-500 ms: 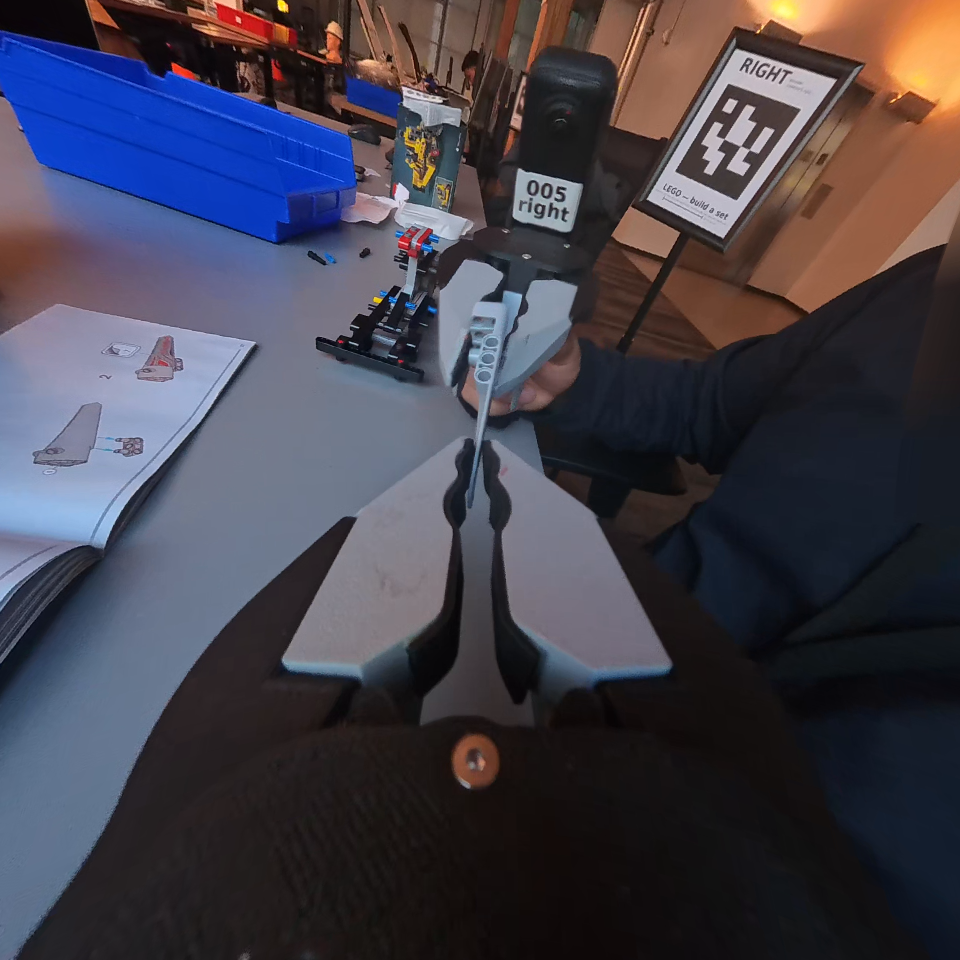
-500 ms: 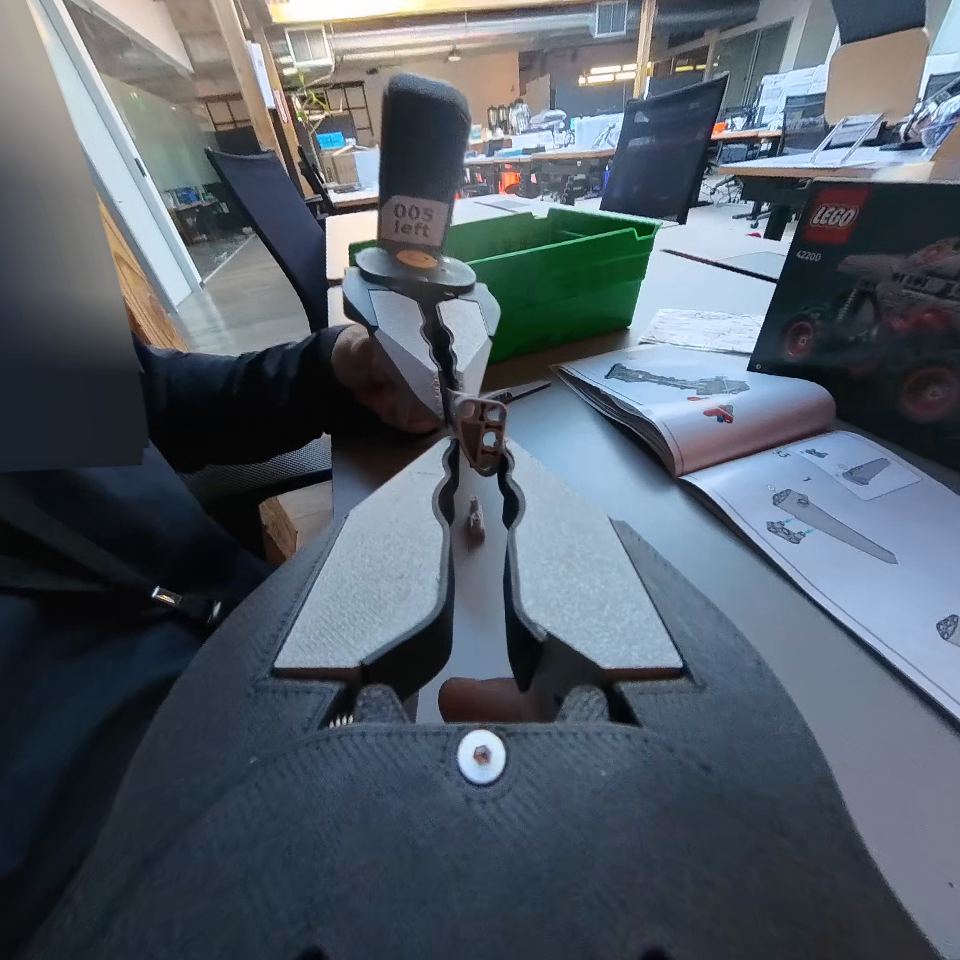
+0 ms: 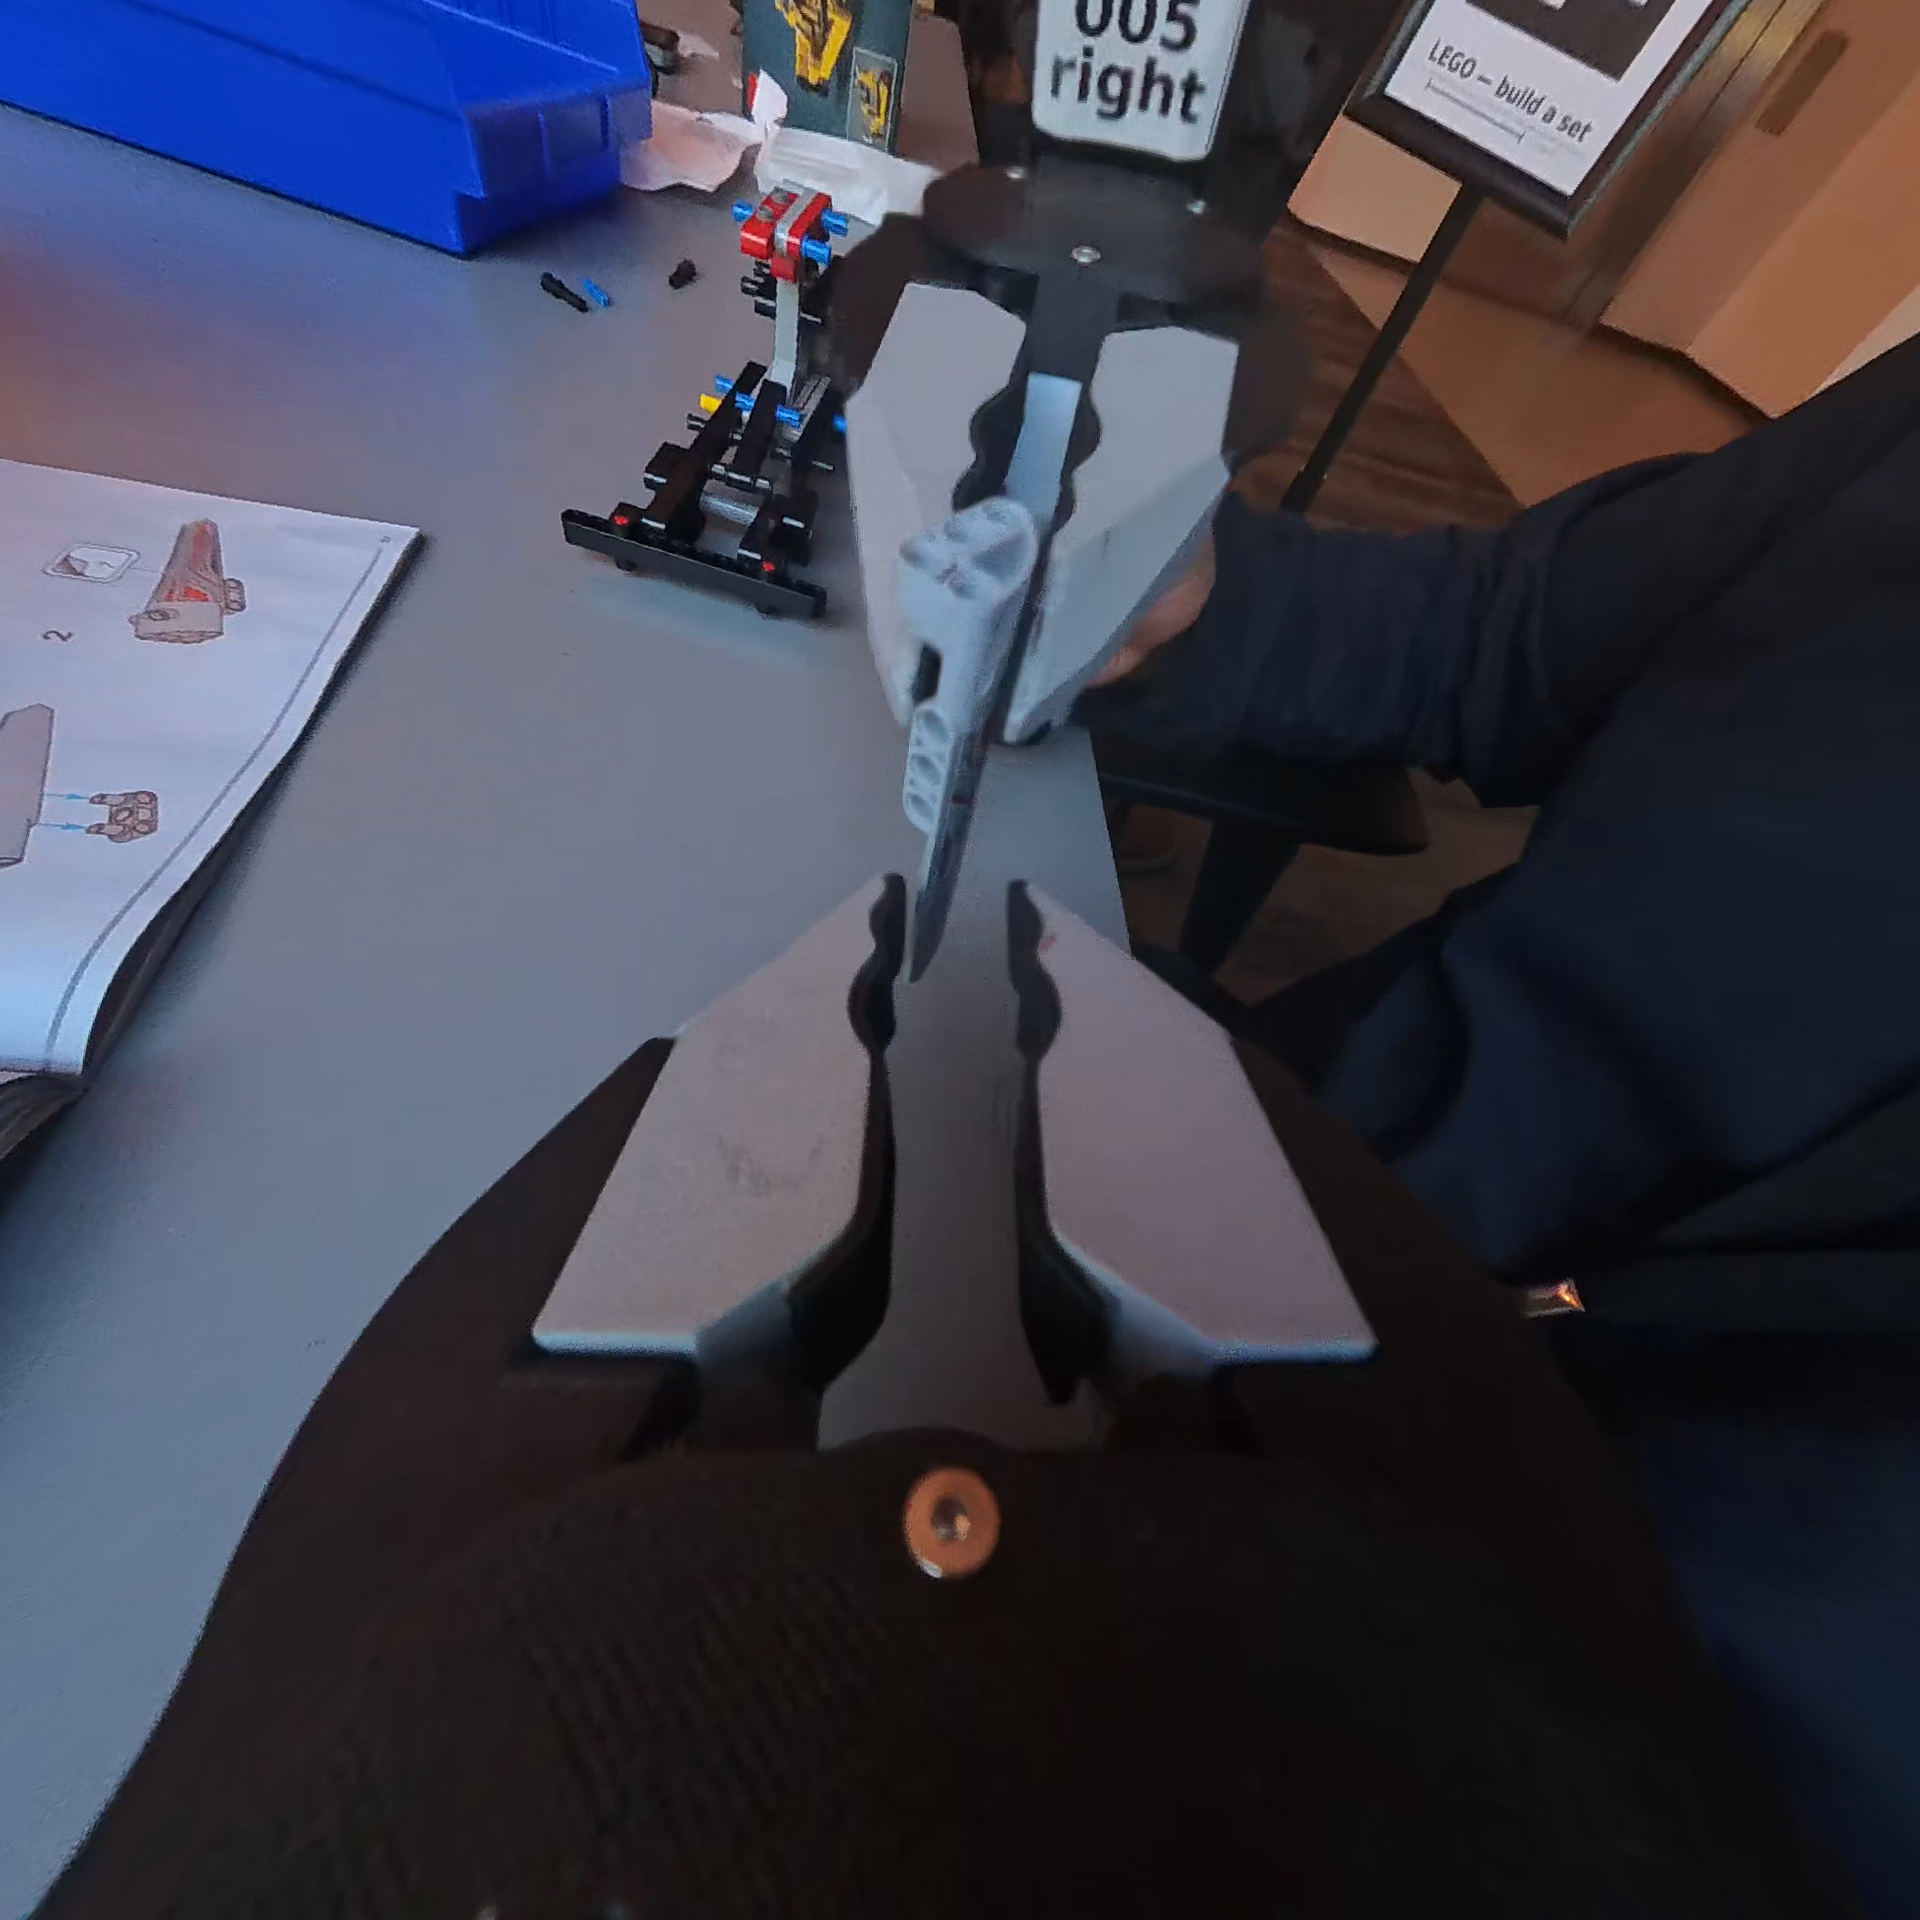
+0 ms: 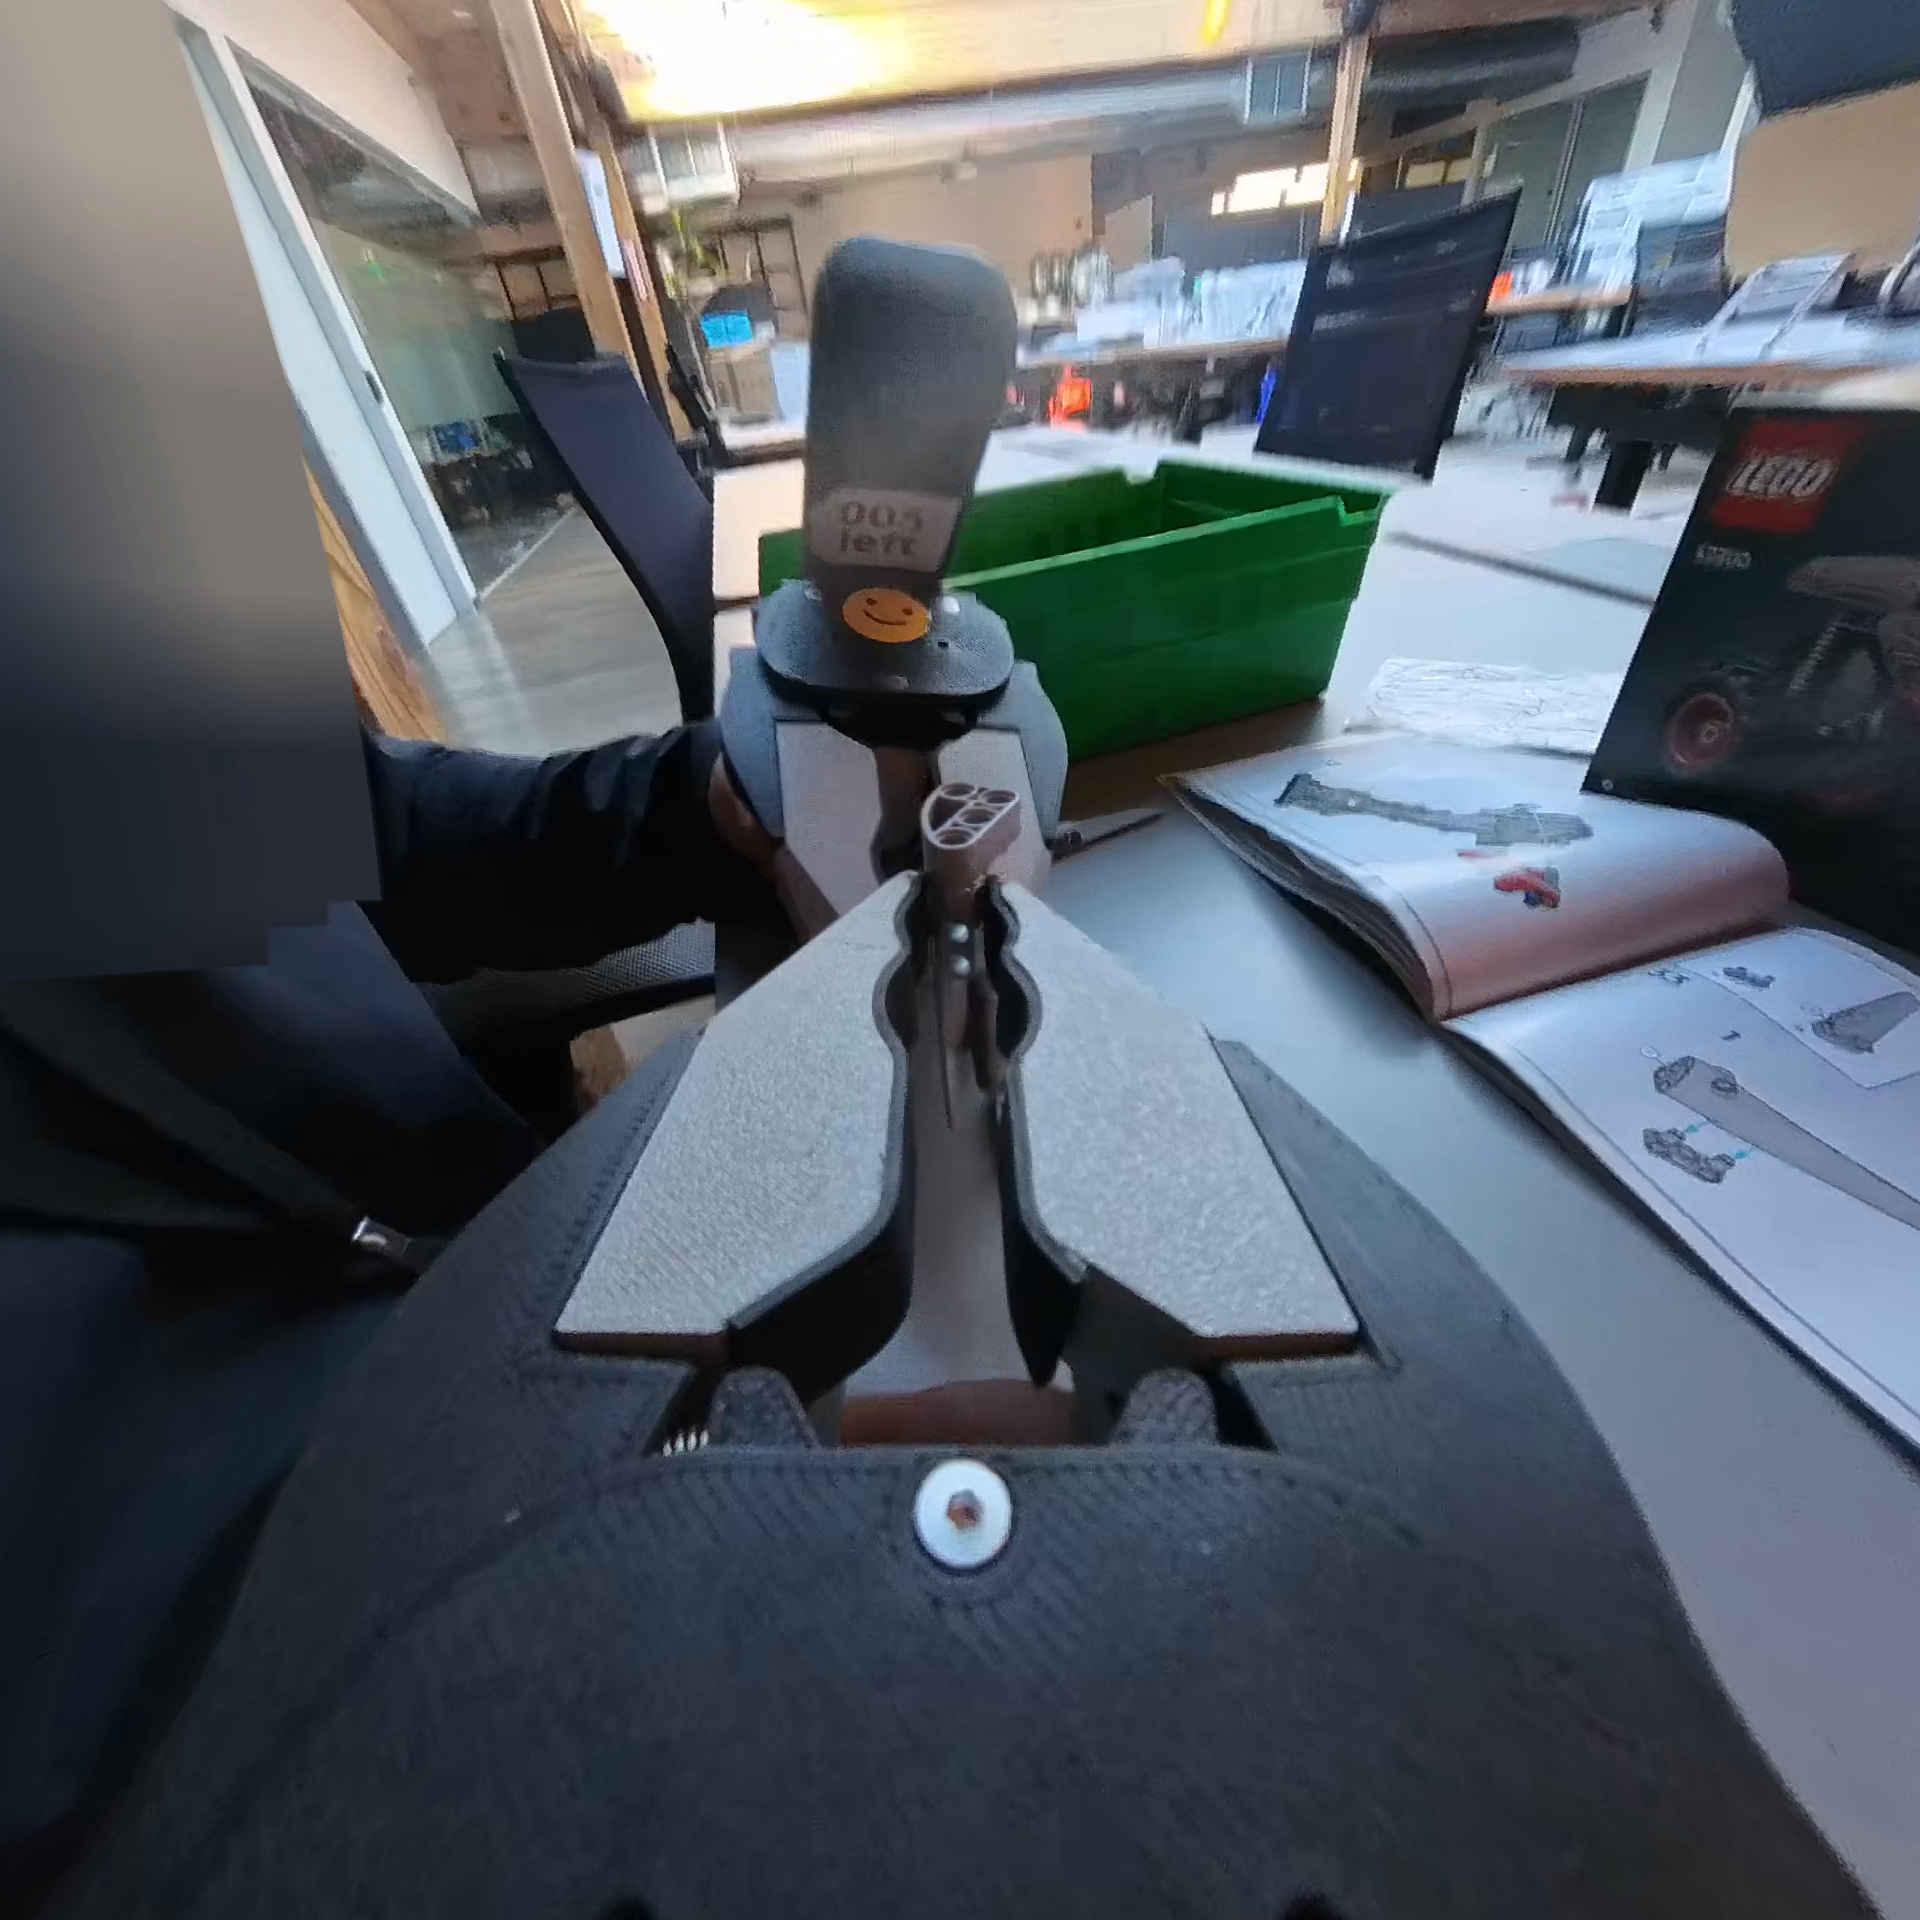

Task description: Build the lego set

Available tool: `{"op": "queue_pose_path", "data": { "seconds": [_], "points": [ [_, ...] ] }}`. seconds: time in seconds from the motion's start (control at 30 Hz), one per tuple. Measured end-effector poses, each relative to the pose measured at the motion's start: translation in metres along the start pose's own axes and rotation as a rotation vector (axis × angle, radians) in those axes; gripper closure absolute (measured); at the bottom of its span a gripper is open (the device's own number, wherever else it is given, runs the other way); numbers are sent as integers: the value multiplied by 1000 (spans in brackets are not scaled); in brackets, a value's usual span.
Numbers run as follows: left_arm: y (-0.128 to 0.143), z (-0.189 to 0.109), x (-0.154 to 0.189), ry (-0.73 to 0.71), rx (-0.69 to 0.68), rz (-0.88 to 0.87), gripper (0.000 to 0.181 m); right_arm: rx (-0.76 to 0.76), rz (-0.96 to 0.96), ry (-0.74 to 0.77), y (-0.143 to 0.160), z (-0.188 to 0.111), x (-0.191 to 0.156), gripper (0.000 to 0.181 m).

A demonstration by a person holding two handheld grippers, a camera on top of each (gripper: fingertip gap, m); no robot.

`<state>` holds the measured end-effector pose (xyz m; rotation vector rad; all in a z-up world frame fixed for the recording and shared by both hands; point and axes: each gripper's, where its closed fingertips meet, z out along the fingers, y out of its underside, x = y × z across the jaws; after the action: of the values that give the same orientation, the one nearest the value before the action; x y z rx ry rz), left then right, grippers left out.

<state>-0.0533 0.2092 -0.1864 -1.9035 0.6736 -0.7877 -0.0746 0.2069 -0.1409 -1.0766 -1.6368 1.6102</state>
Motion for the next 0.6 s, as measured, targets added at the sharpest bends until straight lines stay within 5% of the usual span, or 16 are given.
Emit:
{"op": "queue_pose_path", "data": {
  "seconds": [0.3,0.6],
  "points": [
    [-34,-34,-2,53,211,-58,165,-529,41,-94,20,5,1,175],
    [-22,-31,5,90,144,-54,168,-718,-32,-131,37,9,-11,175]
  ]
}}
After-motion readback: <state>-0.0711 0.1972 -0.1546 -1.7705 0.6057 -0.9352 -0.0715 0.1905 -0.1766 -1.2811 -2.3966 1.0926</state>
